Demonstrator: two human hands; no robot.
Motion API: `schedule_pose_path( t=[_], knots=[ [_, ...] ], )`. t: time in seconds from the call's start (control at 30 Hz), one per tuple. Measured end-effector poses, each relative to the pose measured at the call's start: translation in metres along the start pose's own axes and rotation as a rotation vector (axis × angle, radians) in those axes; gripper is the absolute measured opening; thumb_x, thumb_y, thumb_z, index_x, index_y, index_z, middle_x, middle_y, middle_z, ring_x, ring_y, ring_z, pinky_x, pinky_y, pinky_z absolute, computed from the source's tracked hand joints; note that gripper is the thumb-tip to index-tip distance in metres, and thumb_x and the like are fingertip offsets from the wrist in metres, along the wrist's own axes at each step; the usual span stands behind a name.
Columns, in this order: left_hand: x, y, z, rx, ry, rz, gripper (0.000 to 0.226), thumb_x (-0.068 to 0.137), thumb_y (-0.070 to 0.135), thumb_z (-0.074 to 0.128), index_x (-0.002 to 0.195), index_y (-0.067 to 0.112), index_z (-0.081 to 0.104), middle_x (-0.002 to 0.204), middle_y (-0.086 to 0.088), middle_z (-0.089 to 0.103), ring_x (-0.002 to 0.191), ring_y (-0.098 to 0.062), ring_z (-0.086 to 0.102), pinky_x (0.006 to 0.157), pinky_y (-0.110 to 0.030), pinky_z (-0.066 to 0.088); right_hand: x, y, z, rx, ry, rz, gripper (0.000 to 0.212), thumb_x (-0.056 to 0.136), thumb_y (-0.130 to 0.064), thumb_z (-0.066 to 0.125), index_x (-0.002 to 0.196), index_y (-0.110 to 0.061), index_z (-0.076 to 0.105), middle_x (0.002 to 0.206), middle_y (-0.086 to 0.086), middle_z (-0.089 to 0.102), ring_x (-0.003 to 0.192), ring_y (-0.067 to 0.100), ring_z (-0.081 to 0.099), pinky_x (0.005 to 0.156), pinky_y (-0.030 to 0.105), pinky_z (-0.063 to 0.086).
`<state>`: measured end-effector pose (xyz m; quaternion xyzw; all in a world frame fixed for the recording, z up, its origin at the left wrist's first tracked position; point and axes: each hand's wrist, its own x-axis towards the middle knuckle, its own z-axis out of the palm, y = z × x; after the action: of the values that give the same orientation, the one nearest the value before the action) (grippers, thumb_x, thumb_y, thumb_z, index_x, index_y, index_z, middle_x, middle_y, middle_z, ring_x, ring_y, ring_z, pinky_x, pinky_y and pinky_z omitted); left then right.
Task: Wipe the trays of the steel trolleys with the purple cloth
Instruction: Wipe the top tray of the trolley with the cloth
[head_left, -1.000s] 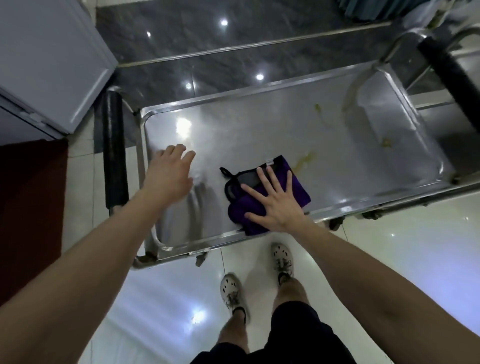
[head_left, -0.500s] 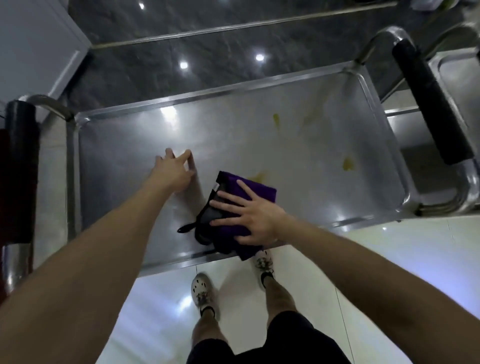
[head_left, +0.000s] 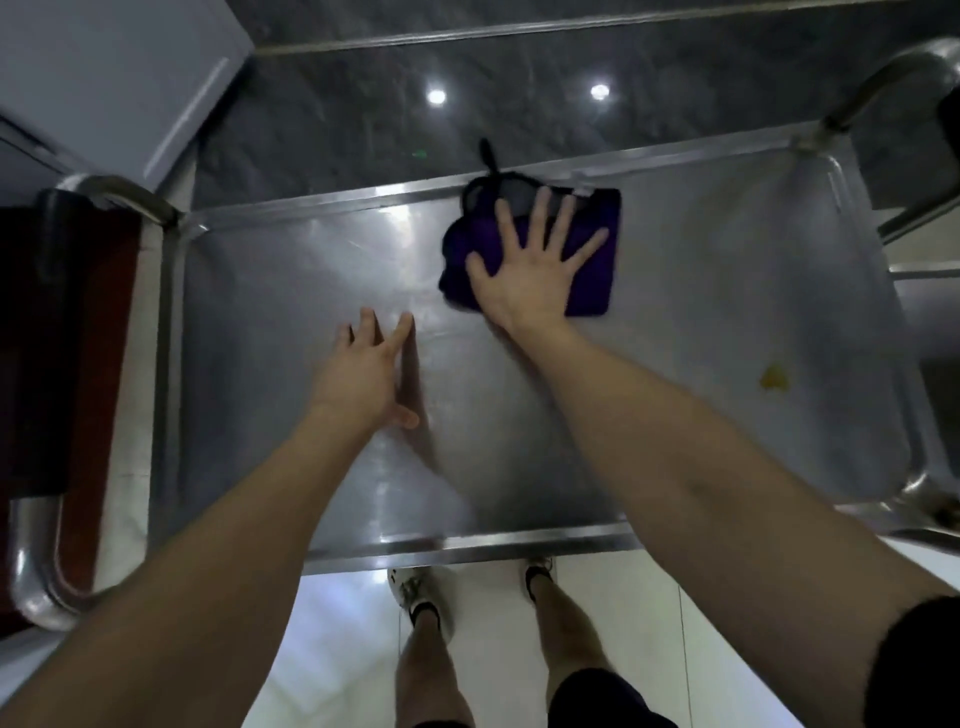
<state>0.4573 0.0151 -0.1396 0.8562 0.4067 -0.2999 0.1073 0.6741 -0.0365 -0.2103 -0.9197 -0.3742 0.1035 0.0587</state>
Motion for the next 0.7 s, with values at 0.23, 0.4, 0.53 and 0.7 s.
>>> schedule_pose_path(
  t=[0.23, 0.4, 0.53, 0.7],
  knots=[
    [-0.008, -0.004, -0.009, 0.012, 0.022, -0.030, 0.145, 0.069, 0.066, 0.094, 0.169, 0.051, -0.010, 0.182, -0.002, -0.011, 0.168, -0.034, 0.001, 0.114, -0.062, 0.045, 0.038, 0.041, -0.006, -0.029, -0.055, -0.552, 0.073, 0.099, -0.068, 0.035, 0.168, -0.045, 0.032, 0.182, -0.002, 0.014, 0.168, 0.029, 0.004, 0.125, 0.076, -0.006],
    [-0.010, 0.003, -0.015, 0.005, -0.004, -0.046, 0.144, 0.071, 0.063, 0.094, 0.170, 0.049, -0.010, 0.181, -0.003, -0.015, 0.168, -0.036, -0.002, 0.119, -0.069, 0.038, 0.051, 0.142, -0.031, -0.005, 0.056, 0.155, 0.077, 0.099, -0.066, 0.029, 0.172, -0.041, 0.022, 0.183, 0.003, 0.003, 0.168, 0.034, -0.003, 0.122, 0.081, -0.004],
    [-0.003, 0.002, -0.014, 0.016, 0.011, -0.048, 0.147, 0.068, 0.063, 0.095, 0.169, 0.049, -0.011, 0.182, -0.004, -0.013, 0.168, -0.038, 0.000, 0.117, -0.070, 0.040, 0.032, 0.069, -0.025, 0.025, 0.054, 0.233, 0.081, 0.097, -0.064, 0.028, 0.173, -0.034, 0.021, 0.182, 0.013, 0.003, 0.167, 0.042, -0.004, 0.121, 0.082, -0.003],
    [0.002, -0.007, -0.014, 0.050, 0.033, -0.050, 0.144, 0.063, 0.070, 0.095, 0.168, 0.049, 0.000, 0.182, -0.002, -0.007, 0.167, -0.035, 0.005, 0.112, -0.068, 0.044, -0.048, 0.007, 0.012, -0.058, -0.023, -0.590, 0.074, 0.100, -0.065, 0.037, 0.169, -0.038, 0.034, 0.181, 0.008, 0.015, 0.168, 0.037, 0.004, 0.124, 0.078, -0.003]
  ],
)
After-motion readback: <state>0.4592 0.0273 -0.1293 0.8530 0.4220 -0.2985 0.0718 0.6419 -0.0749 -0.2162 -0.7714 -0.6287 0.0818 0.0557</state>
